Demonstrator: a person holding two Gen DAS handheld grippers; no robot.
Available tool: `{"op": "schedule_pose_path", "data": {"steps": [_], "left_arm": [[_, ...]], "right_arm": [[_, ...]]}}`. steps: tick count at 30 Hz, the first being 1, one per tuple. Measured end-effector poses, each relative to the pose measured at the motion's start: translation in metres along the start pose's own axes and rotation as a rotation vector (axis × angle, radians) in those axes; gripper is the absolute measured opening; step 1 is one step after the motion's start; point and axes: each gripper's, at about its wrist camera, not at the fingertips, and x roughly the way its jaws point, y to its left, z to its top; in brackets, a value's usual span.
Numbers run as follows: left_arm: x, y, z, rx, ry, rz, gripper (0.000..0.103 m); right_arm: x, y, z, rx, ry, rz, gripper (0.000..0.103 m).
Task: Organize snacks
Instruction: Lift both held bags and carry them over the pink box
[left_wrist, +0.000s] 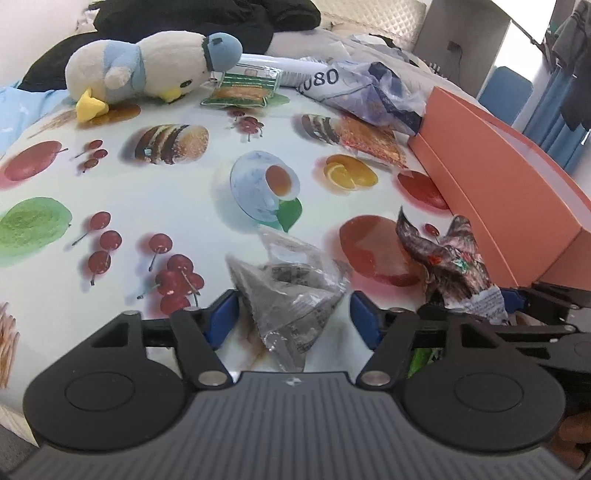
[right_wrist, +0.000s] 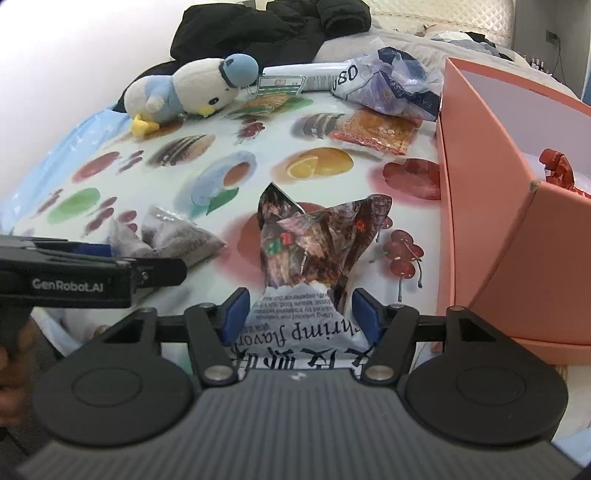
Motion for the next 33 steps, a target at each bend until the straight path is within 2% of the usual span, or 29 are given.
{"op": "schedule_pose_path", "data": {"steps": [6,13,23,33], "left_arm": [[-0.003,-0.003,0.001,-0.011,-0.019,0.018,0.056],[-0.028,-0.009,-0.004,-0.023,-0.039,0.032,0.054],[-0.082,-0.018,-0.008,-0.087,-0.062,0.001,0.054],[-0.138,-0.04,-0.001,-0.073,-0.101,-0.041,0.054]], "right_arm": [[-0.004,0.0,0.0,-0.004,-0.007,-0.003,0.053],[-0.019,-0.002,0.0,0.022,-0.024,-0.017,0.045],[-0.06,0.005,0.006,0.049,-0.072,-0.009,0.044],[-0.121,0.008,0.013,0.102,-0.128,-0.035,0.044]]}}
